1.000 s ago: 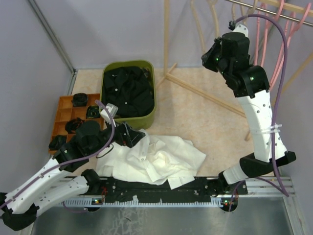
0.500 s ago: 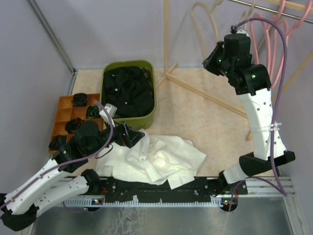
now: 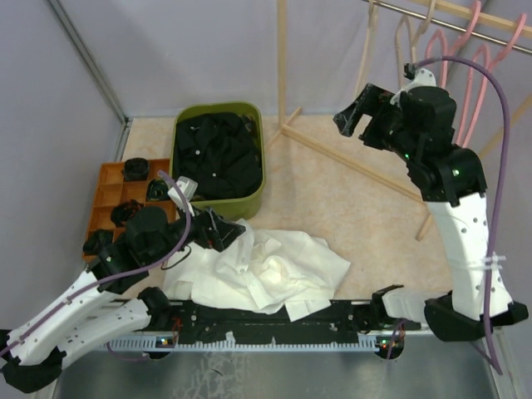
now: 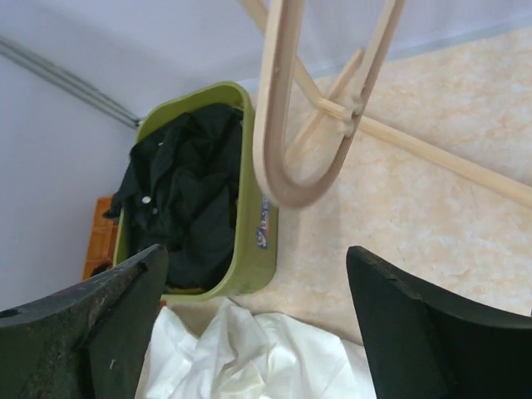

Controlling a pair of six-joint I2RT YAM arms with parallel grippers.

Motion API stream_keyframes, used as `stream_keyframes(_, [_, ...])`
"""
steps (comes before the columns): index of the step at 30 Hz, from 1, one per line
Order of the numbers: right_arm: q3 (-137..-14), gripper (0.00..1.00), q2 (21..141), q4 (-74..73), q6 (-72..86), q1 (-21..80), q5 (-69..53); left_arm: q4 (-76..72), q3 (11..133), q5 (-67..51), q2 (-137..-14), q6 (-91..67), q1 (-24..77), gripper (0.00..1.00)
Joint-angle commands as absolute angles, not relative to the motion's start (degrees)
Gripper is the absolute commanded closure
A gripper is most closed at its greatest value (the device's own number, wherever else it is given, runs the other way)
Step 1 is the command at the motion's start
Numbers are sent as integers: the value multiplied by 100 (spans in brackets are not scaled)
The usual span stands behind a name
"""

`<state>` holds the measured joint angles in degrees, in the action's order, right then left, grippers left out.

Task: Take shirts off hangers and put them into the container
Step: Place the hanger at the clothesline.

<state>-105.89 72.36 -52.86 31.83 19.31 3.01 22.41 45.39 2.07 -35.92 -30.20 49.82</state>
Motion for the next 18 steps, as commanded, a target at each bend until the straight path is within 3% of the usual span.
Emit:
stream_keyframes(1, [-10081, 9, 6400, -4218, 2515, 1890, -538, 2250, 4533, 220, -3584, -3036, 4970, 1])
stream_keyframes(4, [-9809, 4, 6130, -4038, 2326, 1890, -1006, 2254, 4565, 226, -3660, -3004, 4976, 1])
stream_keyframes(9, [-8789, 5, 5378, -3162, 2127, 1890, -2246, 2376, 4597, 269, -3756, -2959, 4981, 1])
stream_keyframes(14, [-7178, 6, 4424, -1761, 2243, 1890, -4556, 2580, 4559, 317, -3808, -2909, 4969, 1])
stream_keyframes(18, [-6222, 10, 4258, -2005, 2551, 1925, -5686, 2898, 4612, 402, -3979, -2815, 4981, 1])
